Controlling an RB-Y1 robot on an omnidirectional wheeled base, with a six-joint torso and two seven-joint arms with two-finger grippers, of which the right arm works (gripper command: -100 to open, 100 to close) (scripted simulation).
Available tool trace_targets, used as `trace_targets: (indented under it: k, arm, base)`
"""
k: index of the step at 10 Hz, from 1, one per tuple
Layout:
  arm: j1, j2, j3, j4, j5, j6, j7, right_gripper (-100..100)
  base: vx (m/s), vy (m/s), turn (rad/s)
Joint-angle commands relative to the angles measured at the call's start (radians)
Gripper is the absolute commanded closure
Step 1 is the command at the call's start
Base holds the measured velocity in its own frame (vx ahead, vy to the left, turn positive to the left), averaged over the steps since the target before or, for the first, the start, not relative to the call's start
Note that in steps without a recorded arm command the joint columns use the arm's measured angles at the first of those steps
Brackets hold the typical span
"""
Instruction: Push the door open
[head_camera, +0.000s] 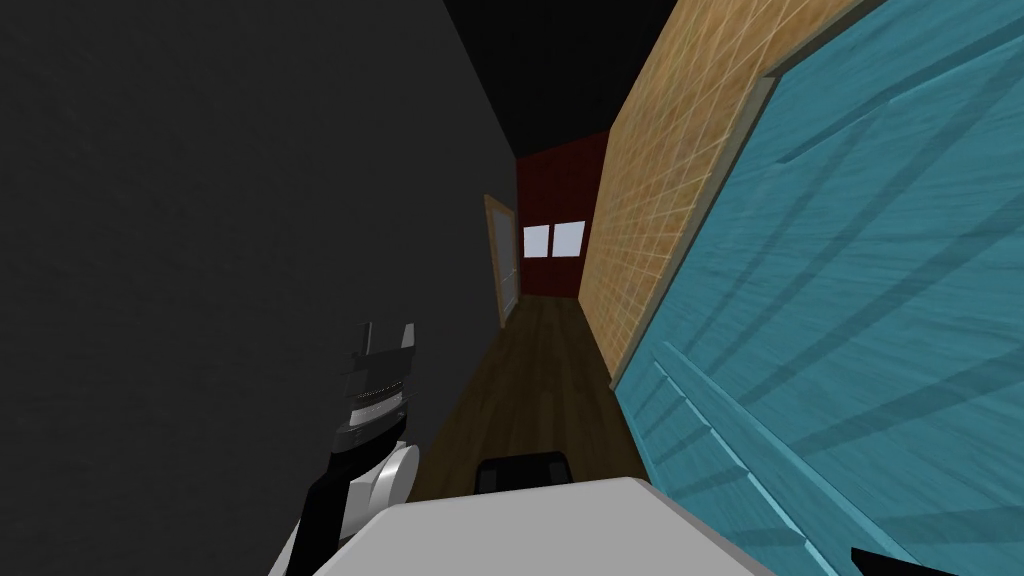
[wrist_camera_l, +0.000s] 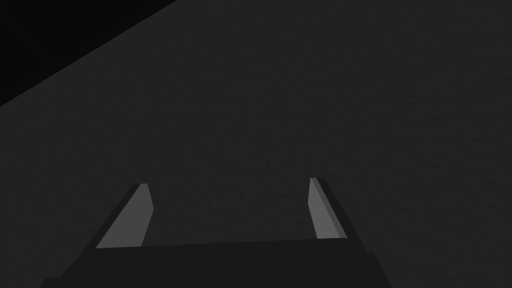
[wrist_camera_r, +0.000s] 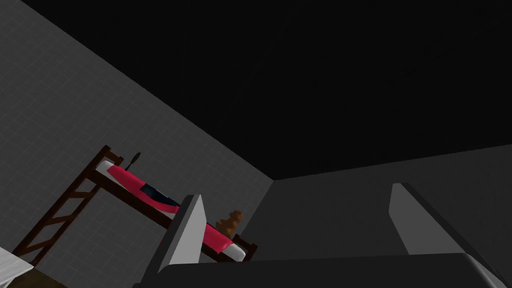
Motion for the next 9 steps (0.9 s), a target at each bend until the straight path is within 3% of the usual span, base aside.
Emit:
trace_targets:
  k: [1,5,6,9]
  arm:
    - [-0.036,-0.024,-0.010,-0.010,0.008,0.021,0.021,-100]
    - [-0.086,-0.082,-0.046,0.020,0.067,0.063,0.002,-100]
    - [-0.111,-0.110,-0.065,0.034,0.097,0.084,-0.008,-100]
    - [-0.161,-0.168,-0.102,0.064,0.156,0.127,-0.027,-100]
  base:
    - [0.117,-0.058,-0.012]
    - [0.092,-0.045,-0.005]
    - [0.108,-0.060,-0.006]
    - [0.126,-0.053,-0.008]
